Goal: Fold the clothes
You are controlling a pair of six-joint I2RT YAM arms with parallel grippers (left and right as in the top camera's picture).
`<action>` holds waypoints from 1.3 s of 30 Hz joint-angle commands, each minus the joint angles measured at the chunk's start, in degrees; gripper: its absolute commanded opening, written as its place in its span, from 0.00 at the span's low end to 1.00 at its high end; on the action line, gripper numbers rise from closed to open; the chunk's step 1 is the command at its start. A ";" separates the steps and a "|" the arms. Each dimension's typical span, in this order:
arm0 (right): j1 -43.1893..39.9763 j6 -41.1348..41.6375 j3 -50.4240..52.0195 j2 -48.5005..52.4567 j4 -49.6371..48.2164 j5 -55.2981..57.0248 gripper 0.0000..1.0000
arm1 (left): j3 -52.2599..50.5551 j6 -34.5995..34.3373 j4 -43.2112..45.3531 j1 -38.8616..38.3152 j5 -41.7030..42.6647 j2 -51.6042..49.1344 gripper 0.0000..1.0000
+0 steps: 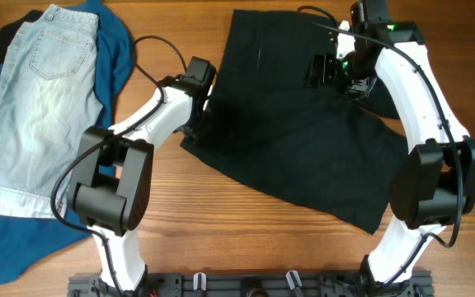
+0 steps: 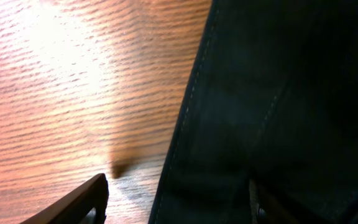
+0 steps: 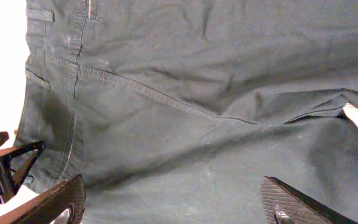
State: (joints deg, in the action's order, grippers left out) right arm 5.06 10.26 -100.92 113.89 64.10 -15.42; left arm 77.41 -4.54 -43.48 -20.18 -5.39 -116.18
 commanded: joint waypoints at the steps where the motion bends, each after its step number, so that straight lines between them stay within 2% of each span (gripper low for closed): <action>1: -0.13 0.28 -0.74 -1.38 -0.13 -0.68 0.91 | -6.82 -0.20 -2.60 2.36 -6.29 -0.96 0.71; 5: -0.13 0.37 -0.74 -1.38 -0.09 -0.74 0.92 | -14.45 -12.50 -5.31 4.68 -5.53 -0.96 0.71; 6: -0.13 0.39 -0.74 -1.38 -0.07 -0.74 0.92 | -15.76 -13.70 -5.55 5.14 -4.39 -0.96 0.71; 9: -0.13 0.39 -0.74 -1.38 0.09 -0.76 0.92 | -20.02 -19.04 -6.08 7.76 2.86 -0.96 0.72; 13: -0.13 0.42 -0.74 -1.38 0.07 -0.76 0.92 | -22.12 -19.30 -5.84 12.28 11.80 -0.94 0.70; 21: -0.13 0.42 -0.74 -1.38 0.04 -0.76 0.93 | -23.89 -18.86 -2.10 19.93 11.47 -0.94 0.69; 24: -0.13 1.33 -0.74 -1.40 0.09 -0.76 0.93 | -23.08 -18.86 -1.81 21.49 11.13 -0.59 0.61; 29: -0.20 5.40 -0.76 -6.10 1.84 -0.76 0.91 | -19.23 -18.38 -4.59 21.53 11.08 7.63 0.60; 32: -0.20 9.99 -0.76 -15.23 5.90 3.30 0.91 | -18.56 -18.40 -6.69 21.53 10.95 16.76 0.60; 35: -0.17 18.78 -0.76 -25.68 13.73 12.35 0.92 | -18.56 -18.45 -8.72 21.53 10.95 26.23 0.61; 37: -0.17 26.23 -0.74 -32.20 20.11 18.49 0.96 | -18.56 -19.08 -9.38 21.29 10.86 30.99 0.53; 39: -0.20 33.81 -0.74 -37.13 26.29 22.93 1.00 | -18.56 -23.58 -9.81 21.03 9.92 33.31 0.45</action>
State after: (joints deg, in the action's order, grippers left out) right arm 5.06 30.46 -101.10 81.58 86.00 -2.85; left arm 58.52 -23.75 -52.73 1.08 7.01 -87.11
